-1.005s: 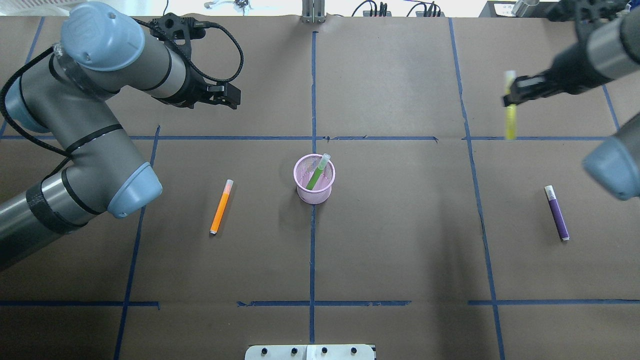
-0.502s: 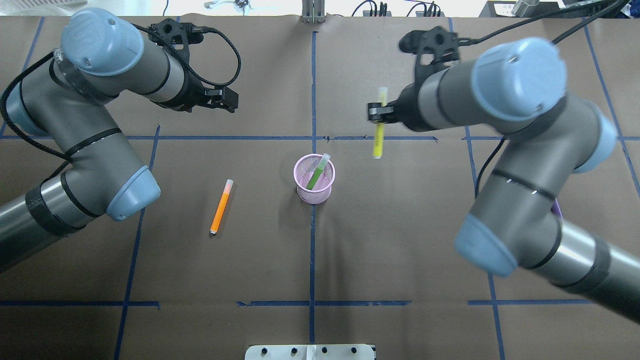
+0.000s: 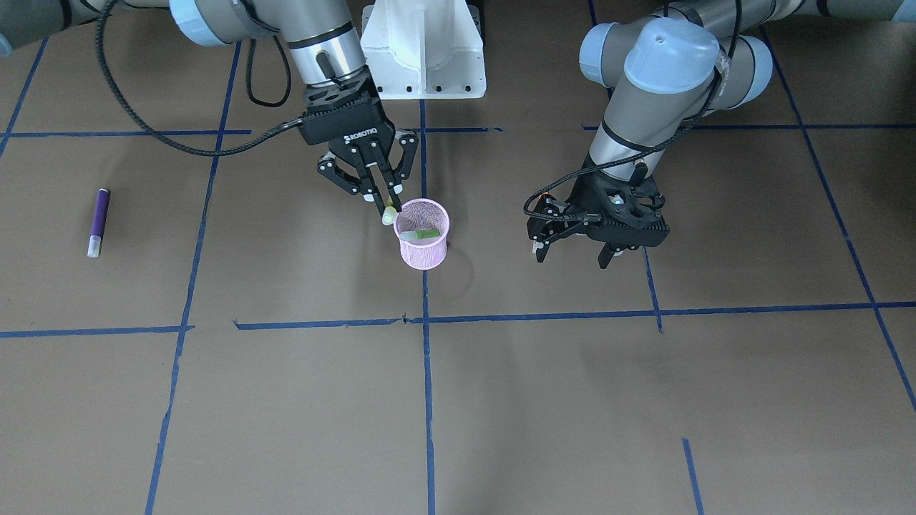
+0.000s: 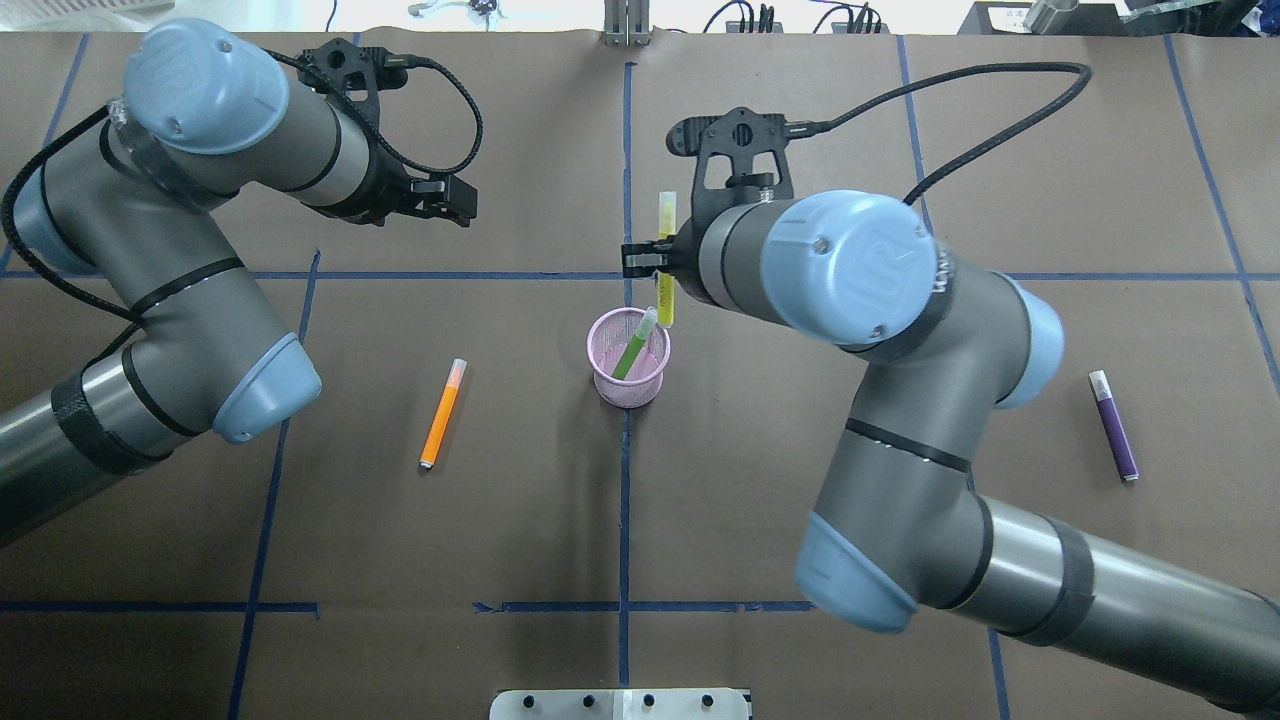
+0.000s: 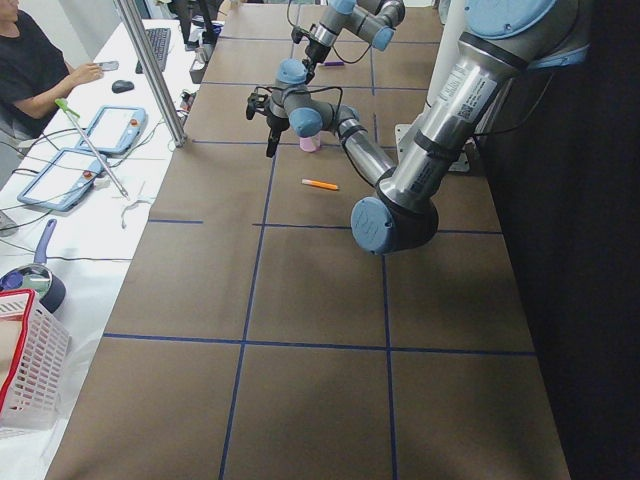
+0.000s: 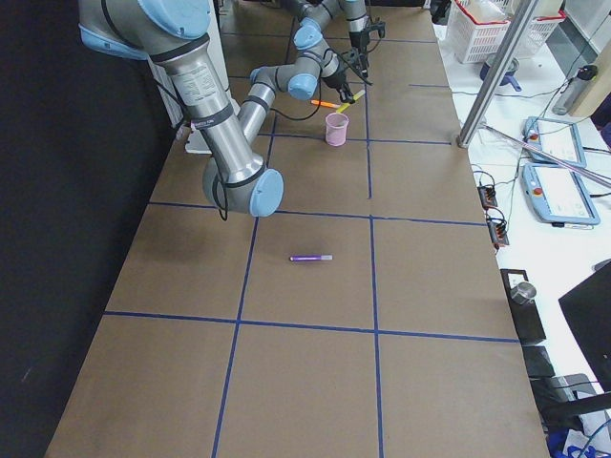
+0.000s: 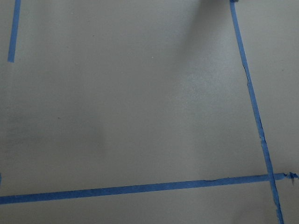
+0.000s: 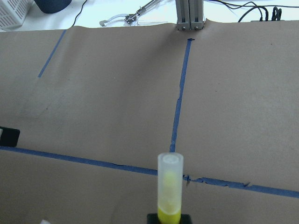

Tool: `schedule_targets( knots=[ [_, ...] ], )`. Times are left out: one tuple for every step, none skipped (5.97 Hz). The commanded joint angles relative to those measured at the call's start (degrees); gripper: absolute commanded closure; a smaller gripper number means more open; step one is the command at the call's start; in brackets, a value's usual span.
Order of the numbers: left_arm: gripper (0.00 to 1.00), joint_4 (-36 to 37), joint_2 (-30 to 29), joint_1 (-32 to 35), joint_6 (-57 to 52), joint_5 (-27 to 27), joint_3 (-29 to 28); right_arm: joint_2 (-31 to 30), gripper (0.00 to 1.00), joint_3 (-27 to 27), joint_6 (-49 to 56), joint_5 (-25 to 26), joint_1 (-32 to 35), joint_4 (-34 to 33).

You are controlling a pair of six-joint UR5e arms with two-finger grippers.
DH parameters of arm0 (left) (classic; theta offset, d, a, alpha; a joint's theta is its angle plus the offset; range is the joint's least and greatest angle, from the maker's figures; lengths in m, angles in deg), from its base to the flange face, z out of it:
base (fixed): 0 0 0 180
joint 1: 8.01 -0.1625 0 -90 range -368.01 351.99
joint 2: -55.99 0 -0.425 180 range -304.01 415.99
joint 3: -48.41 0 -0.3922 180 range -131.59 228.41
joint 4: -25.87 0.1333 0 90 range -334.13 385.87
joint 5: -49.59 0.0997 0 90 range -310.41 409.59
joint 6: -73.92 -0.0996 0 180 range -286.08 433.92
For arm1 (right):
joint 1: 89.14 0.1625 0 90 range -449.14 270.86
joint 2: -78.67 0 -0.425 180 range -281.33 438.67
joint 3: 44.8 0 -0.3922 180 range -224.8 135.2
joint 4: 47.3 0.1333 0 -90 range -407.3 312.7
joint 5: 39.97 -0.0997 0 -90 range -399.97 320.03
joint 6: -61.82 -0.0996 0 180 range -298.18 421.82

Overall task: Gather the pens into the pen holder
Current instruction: 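Carry the yellow highlighter with the right gripper over the pink cup and release it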

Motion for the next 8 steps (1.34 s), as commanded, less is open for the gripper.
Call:
schedule_targets(
  knots=[
    [0.0, 0.06, -0.02, -0.01, 0.0, 0.18, 0.03, 1.92, 1.0, 2.63, 3.75, 5.47, -3.55, -0.06],
    [0.0, 0.06, 0.07, -0.01, 0.0, 0.18, 0.12, 2.36, 0.98, 3.77, 8.19, 8.71, -5.13, -0.32],
    [0.0, 0.06, 0.07, -0.01, 0.09, 0.18, 0.12, 2.54, 0.98, 4.56, 12.33, 14.31, -7.23, -0.33],
    [0.0, 0.06, 0.07, -0.01, 0.0, 0.18, 0.12, 2.54, 0.98, 5.18, 13.15, 14.8, -7.43, -0.33],
    [0.0, 0.06, 0.07, -0.01, 0.09, 0.18, 0.12, 2.45, 0.96, 6.06, 15.07, 15.5, -7.6, -0.33],
    [0.0, 0.06, 0.07, -0.01, 0.09, 0.18, 0.12, 2.45, 0.93, 6.68, 15.44, 17.6, -8.91, -0.15],
    [0.0, 0.06, 0.07, -0.01, 0.09, 0.18, 0.12, 2.54, 0.64, 6.59, 15.53, 17.71, -9.19, -0.15],
    [0.0, 0.06, 0.07, -0.01, 0.17, 0.18, 0.21, 2.54, 0.53, 6.59, 15.62, 17.71, -9.28, -0.15]
  ],
)
